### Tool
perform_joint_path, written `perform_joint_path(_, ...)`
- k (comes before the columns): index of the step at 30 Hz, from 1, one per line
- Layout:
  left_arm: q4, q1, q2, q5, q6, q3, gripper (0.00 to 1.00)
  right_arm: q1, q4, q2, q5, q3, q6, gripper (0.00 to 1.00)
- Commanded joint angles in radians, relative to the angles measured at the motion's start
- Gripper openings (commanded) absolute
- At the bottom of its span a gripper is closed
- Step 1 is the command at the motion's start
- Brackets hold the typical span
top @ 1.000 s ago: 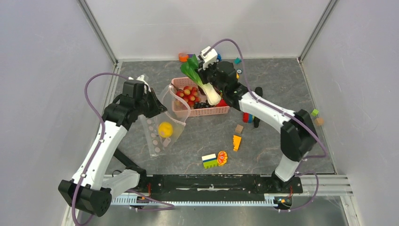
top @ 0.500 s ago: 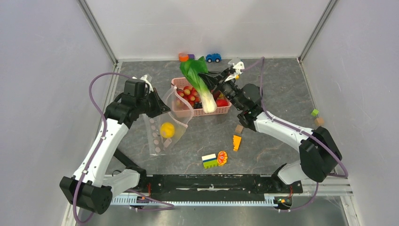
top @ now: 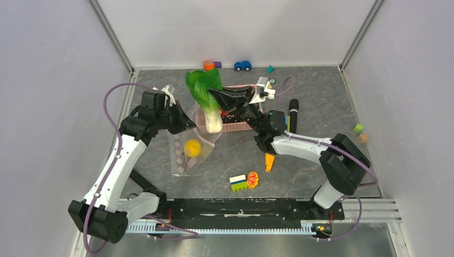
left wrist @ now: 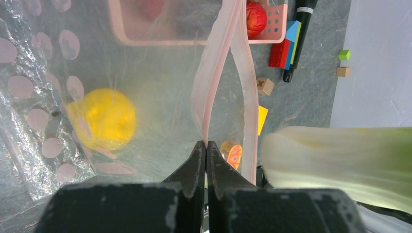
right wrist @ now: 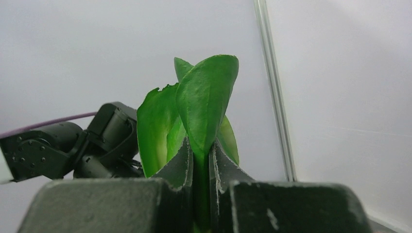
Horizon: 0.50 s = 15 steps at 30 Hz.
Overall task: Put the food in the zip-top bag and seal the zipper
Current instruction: Place the fake vegetable in the zipper food storage bag.
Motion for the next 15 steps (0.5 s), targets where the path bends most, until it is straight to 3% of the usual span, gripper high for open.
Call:
perform_joint_path(1,0.049,0.011,-0.012,0.045,0.031,-0.001,0.02,0.028,0.167,0.076,0.012,0.044,0.015,0.0)
perform_joint_path(11,0.068,0.044,-0.028,0.076,0.014,-0.014,0.02,0.063,0.257,0.128,0.066,-0.04,-0.048,0.0)
perform_joint_path(15,0.071,0.056,-0.027,0.087,0.007,-0.019,0.02,0.074,0.252,0.113,0.035,-0.096,-0.073,0.15)
